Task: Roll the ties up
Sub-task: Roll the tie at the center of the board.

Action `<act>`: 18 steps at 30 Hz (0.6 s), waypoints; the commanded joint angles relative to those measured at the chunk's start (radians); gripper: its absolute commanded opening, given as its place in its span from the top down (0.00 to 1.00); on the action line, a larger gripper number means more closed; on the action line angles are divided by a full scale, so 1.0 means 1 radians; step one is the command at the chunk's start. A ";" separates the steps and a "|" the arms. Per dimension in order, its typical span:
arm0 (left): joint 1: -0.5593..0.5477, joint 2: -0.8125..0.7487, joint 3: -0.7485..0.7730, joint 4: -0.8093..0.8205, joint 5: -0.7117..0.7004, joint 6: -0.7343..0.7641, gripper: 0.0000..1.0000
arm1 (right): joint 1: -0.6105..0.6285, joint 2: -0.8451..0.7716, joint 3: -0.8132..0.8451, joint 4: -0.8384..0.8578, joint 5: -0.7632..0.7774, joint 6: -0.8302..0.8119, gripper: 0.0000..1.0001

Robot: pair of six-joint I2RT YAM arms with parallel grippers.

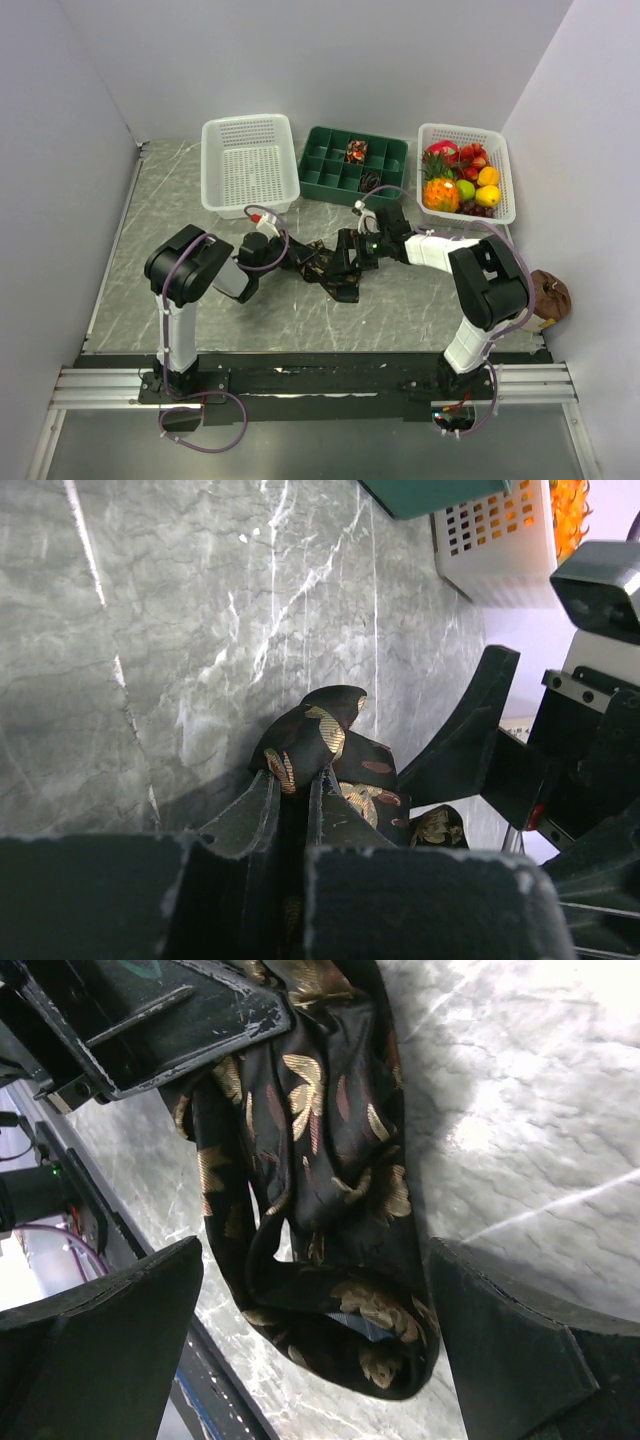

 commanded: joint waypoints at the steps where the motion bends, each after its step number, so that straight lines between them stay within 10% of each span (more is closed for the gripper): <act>1: 0.004 -0.040 0.032 -0.023 0.038 0.066 0.99 | 0.018 -0.005 0.007 0.087 -0.008 -0.003 0.01; 18: -0.002 -0.091 0.058 -0.070 0.095 0.134 0.99 | 0.136 0.118 0.164 -0.054 0.264 -0.067 0.01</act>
